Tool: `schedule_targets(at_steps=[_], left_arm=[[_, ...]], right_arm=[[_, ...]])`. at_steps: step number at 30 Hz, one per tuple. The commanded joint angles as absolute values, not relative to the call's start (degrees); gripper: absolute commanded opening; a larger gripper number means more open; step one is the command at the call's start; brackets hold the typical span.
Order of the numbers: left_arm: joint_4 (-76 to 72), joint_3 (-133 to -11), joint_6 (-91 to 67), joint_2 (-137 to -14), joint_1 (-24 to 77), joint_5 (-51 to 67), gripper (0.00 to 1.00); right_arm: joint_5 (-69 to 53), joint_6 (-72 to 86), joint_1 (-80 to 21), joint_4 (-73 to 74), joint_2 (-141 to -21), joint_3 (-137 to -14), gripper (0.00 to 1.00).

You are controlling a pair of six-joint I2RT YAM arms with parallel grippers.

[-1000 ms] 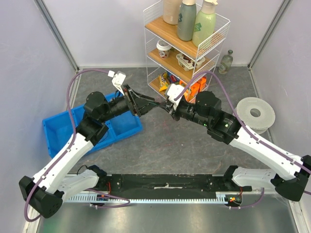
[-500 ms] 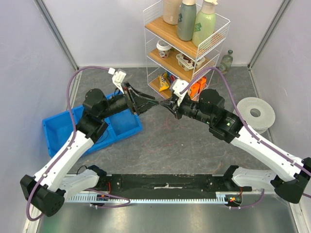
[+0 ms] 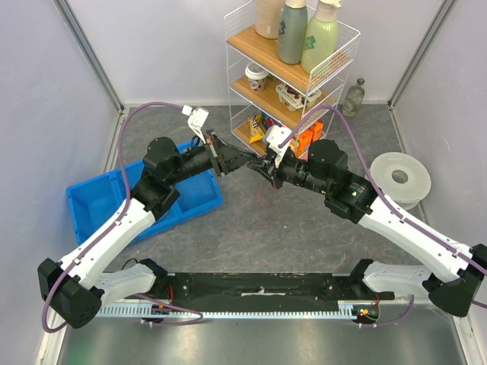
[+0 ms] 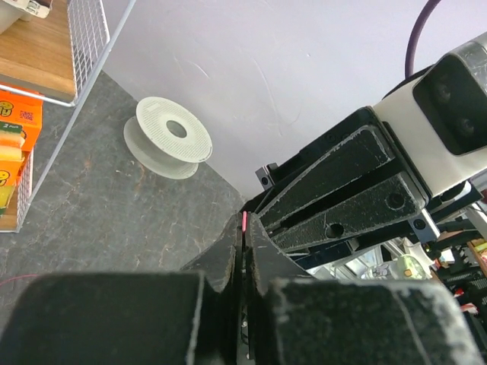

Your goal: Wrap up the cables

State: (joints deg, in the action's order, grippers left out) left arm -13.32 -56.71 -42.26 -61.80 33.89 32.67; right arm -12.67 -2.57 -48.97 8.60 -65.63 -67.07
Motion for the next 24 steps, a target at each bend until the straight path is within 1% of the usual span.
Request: schedule_targets(at_steps=[1,3,4,5,7,8,9,13,17,18,20,23,24], left_arm=[[-14.68,-58.54,-43.24,-61.87,34.10,30.76,0.02],[-15.73,-58.45,-43.59,-62.05,34.10,31.99,0.02],[-16.43,-58.45,-43.77,-62.05,34.01,33.12,0.06],[-16.78,-58.45,-44.03,-62.05,34.01,33.92,0.19],[-17.14,-58.54,-44.56,-61.88,33.93,34.80,0.51],[-17.31,-58.71,-44.39,-61.70,33.84,35.41,0.59],[-17.40,-58.71,-44.38,-61.53,33.49,36.03,0.61],[-17.40,-57.49,-43.60,-60.03,31.56,36.74,0.62],[-14.94,-54.76,-35.00,-59.15,31.29,39.80,0.61],[-14.68,-54.32,-31.15,-59.32,31.38,41.82,0.60],[-10.92,-54.32,-17.74,-59.33,34.17,45.25,0.62],[-4.23,-54.49,4.41,-59.50,42.34,39.73,0.62],[-3.52,-54.67,8.22,-60.20,44.45,39.38,0.62]], right_arm=[[-11.96,-2.72,-48.87,7.82,-62.93,-66.80,0.00],[-11.69,-2.20,-48.34,8.26,-62.49,-66.19,0.00],[-11.60,-2.02,-47.99,8.26,-62.06,-65.75,0.00],[-11.51,-1.76,-47.64,8.52,-61.88,-65.48,0.00],[-11.69,-1.06,-46.76,8.61,-61.35,-65.04,0.00],[-11.78,-0.79,-46.24,8.61,-61.09,-64.87,0.00],[-11.86,-0.36,-45.80,8.70,-60.56,-64.78,0.00],[-11.95,2.37,-41.94,10.37,-58.45,-64.60,0.00],[-13.27,3.16,-35.35,13.70,-55.90,-67.57,0.00],[-13.79,3.25,-33.33,15.02,-55.29,-69.07,0.00],[-13.80,2.12,-30.25,17.39,-53.71,-71.36,0.00],[-9.95,1.58,-25.24,24.32,-52.56,-74.61,0.00],[-7.76,1.67,-23.31,26.61,-51.86,-75.05,0.00]])
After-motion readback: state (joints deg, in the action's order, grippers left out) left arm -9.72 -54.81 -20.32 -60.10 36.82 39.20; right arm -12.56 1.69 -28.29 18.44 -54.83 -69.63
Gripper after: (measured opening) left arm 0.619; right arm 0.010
